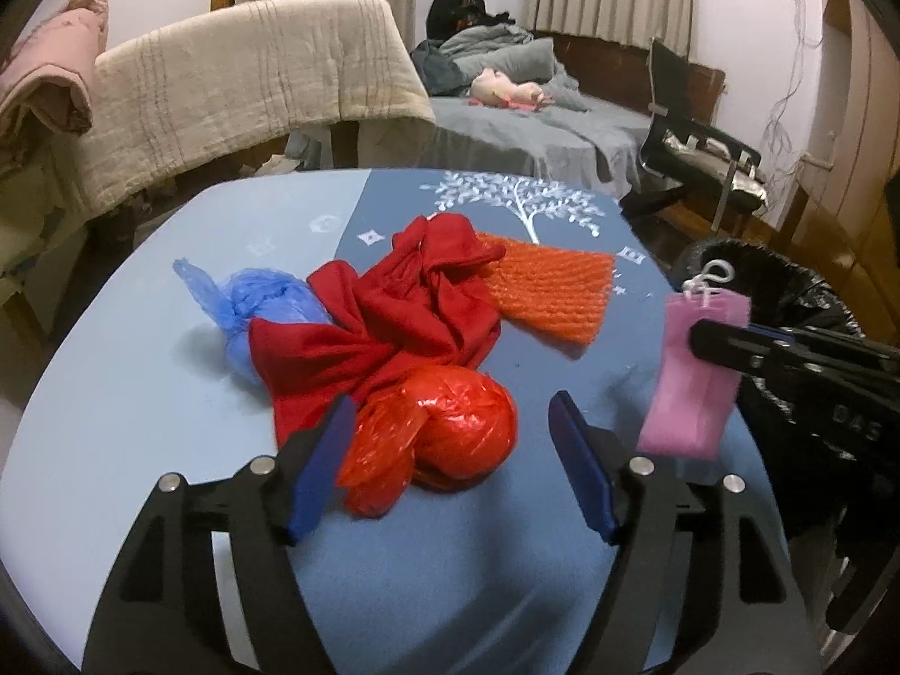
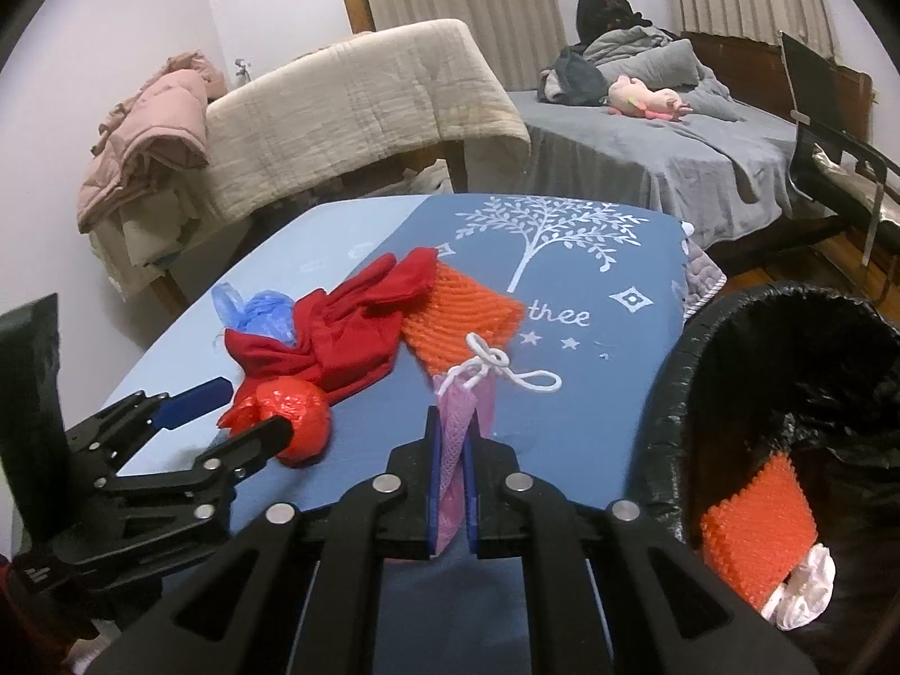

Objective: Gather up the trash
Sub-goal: 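Grasp the red plastic bag ball with the left tool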

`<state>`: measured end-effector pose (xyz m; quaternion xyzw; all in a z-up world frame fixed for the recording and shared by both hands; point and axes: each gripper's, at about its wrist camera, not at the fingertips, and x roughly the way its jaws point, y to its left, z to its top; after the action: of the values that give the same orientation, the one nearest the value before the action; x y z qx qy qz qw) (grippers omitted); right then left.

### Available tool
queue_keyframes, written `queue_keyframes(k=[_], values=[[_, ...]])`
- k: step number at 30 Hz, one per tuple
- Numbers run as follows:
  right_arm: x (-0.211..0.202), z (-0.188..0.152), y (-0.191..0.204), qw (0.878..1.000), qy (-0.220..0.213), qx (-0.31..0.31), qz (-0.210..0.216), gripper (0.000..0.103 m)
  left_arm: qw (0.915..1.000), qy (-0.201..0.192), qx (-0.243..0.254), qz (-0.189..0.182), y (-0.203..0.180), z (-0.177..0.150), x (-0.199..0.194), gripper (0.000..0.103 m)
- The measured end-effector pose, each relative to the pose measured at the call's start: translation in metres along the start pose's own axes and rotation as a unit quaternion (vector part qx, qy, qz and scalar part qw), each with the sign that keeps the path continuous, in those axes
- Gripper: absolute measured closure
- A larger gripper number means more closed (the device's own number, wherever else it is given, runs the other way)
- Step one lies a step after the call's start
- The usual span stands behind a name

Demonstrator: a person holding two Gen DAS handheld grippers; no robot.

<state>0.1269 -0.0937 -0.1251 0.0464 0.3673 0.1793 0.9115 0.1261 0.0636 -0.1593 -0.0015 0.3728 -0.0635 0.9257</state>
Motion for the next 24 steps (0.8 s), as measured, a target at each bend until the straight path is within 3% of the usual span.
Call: queue_keyframes(k=[2, 3, 4, 8, 24], values=[[0.001, 0.000, -0.001, 1.000, 0.002, 0.002, -0.001, 0.096, 0.9998, 0.017, -0.002, 0.004, -0.002, -0.001, 0.010, 0.037], [0.001, -0.001, -0.002, 1.000, 0.002, 0.002, -0.001, 0.096, 0.9998, 0.021, -0.003, 0.004, -0.002, -0.001, 0.013, 0.041], [0.001, -0.001, -0.002, 1.000, 0.003, 0.002, -0.001, 0.096, 0.9996, 0.026, -0.001, 0.007, -0.003, -0.001, 0.016, 0.053], [0.001, 0.000, -0.006, 1.000, 0.002, 0.006, -0.002, 0.096, 0.9999, 0.014, 0.008, 0.006, -0.007, -0.001, 0.011, 0.068], [-0.031, 0.015, -0.017, 0.999, -0.031, 0.009, -0.007, 0.096, 0.9978, -0.058, 0.005, -0.030, -0.023, 0.028, -0.036, 0.073]])
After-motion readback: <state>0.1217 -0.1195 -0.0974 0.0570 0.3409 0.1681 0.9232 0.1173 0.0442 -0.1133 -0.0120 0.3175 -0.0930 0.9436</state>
